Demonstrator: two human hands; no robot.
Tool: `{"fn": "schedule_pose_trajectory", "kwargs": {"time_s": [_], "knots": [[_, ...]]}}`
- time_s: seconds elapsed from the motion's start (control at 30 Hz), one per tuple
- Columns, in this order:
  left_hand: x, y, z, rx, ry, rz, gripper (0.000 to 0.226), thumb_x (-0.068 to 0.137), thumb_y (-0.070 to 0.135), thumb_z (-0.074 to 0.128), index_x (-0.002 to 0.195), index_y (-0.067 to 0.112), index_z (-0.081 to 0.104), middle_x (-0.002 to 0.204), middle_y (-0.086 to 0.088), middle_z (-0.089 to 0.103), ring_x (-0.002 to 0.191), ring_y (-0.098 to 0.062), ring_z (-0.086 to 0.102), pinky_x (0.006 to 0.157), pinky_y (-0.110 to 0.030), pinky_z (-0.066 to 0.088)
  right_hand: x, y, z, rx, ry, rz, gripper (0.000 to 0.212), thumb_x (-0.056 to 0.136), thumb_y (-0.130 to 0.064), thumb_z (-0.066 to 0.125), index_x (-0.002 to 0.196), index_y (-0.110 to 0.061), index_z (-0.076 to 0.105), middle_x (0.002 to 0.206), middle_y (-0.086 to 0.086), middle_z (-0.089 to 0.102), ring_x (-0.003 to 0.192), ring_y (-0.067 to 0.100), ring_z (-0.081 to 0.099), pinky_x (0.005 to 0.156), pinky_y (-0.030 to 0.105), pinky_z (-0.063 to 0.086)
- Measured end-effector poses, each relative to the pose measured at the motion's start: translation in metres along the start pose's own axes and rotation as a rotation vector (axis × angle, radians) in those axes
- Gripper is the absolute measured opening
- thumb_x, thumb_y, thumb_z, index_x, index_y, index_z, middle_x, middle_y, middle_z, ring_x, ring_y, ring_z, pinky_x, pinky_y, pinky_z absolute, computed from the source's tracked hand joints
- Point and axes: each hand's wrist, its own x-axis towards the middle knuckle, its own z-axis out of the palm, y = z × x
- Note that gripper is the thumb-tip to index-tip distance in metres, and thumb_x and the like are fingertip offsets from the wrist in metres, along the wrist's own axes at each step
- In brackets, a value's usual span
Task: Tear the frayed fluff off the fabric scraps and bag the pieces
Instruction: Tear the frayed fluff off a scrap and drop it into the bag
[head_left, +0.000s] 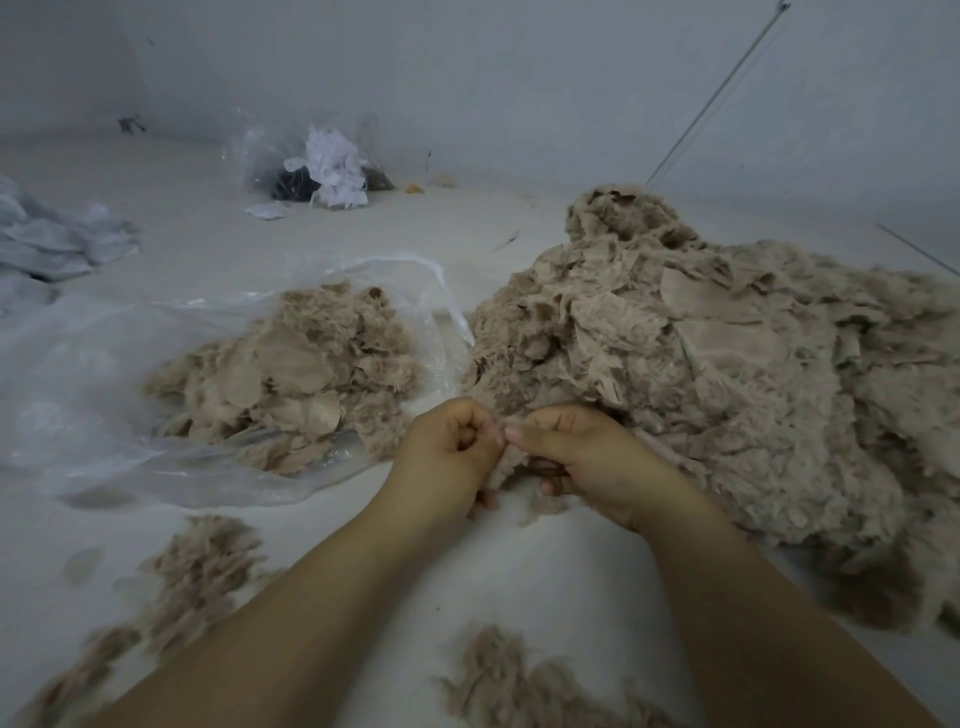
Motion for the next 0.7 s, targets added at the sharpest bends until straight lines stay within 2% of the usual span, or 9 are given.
{"fn": "schedule_pose_trajectory", "kwargs": {"time_s": [0.1,0.17,0.3,0.4,0.5,0.63,0.7], "knots": [[0.0021,0.0023,-0.0035,-0.182,0.017,-0.095,0.024,0.098,0.012,0.057,0.075,0.014,0.057,0.050,-0.009,0.055,0.036,-0.021,0.051,0.033,-0.020,0.034,0.0006,-0.0007,-0.0010,0.063,0.060,0.042,0.030,0.097,-0.009,0.055,0.072,-0.016,0.070,0.051,-0.007,0.044,0.046,0.003,0.041,0.046,0.016,0.043],[0.0032,0.0020,-0.0037,-0.197,0.017,-0.106,0.022,0.100,0.015,0.055,0.078,0.012,0.056,0.048,-0.013,0.055,0.035,-0.023,0.049,0.034,-0.022,0.036,0.0019,-0.0010,-0.0002,0.069,0.075,0.050,0.038,0.095,-0.003,0.052,0.062,-0.016,0.065,0.050,-0.006,0.040,0.044,0.003,0.038,0.045,0.016,0.043],[0.0023,0.0002,-0.0006,-0.141,-0.045,-0.077,0.020,0.095,0.025,0.065,0.085,0.009,0.058,0.056,-0.018,0.064,0.038,-0.027,0.053,0.036,-0.023,0.036,0.0022,-0.0014,-0.0005,0.056,0.089,0.057,0.024,0.092,0.000,0.048,0.073,-0.012,0.057,0.052,-0.004,0.041,0.047,0.005,0.046,0.046,0.017,0.044],[0.0013,0.0007,-0.0012,-0.146,-0.116,-0.073,0.015,0.087,0.012,0.074,0.084,0.012,0.059,0.059,-0.013,0.067,0.036,-0.021,0.055,0.036,-0.021,0.037,0.0028,-0.0010,-0.0013,0.080,0.109,0.073,0.022,0.089,0.002,0.047,0.080,-0.010,0.063,0.055,-0.001,0.046,0.047,0.006,0.052,0.046,0.017,0.046],[0.0025,-0.0002,-0.0047,-0.131,-0.132,-0.079,0.027,0.079,0.004,0.079,0.069,0.025,0.065,0.055,-0.016,0.061,0.040,-0.023,0.052,0.042,-0.028,0.043,0.0034,0.0006,-0.0023,0.084,0.109,0.045,0.031,0.088,0.001,0.052,0.069,-0.018,0.069,0.057,0.000,0.056,0.049,0.004,0.051,0.046,0.018,0.046],[0.0009,0.0030,-0.0062,-0.119,-0.128,-0.075,0.021,0.078,-0.006,0.072,0.076,0.014,0.064,0.048,-0.016,0.056,0.035,-0.020,0.049,0.036,-0.022,0.041,0.0021,0.0008,-0.0007,-0.042,0.061,-0.007,0.027,0.088,-0.015,0.069,0.062,-0.022,0.068,0.062,-0.003,0.062,0.051,0.003,0.050,0.047,0.016,0.044],[0.0016,0.0048,-0.0058,-0.117,-0.093,-0.097,0.018,0.079,-0.007,0.065,0.078,0.011,0.063,0.046,-0.017,0.054,0.032,-0.019,0.044,0.034,-0.019,0.034,0.0021,0.0022,-0.0017,0.004,0.080,-0.010,0.026,0.089,-0.018,0.068,0.063,-0.022,0.068,0.061,-0.005,0.061,0.051,0.001,0.050,0.048,0.017,0.044]]}}
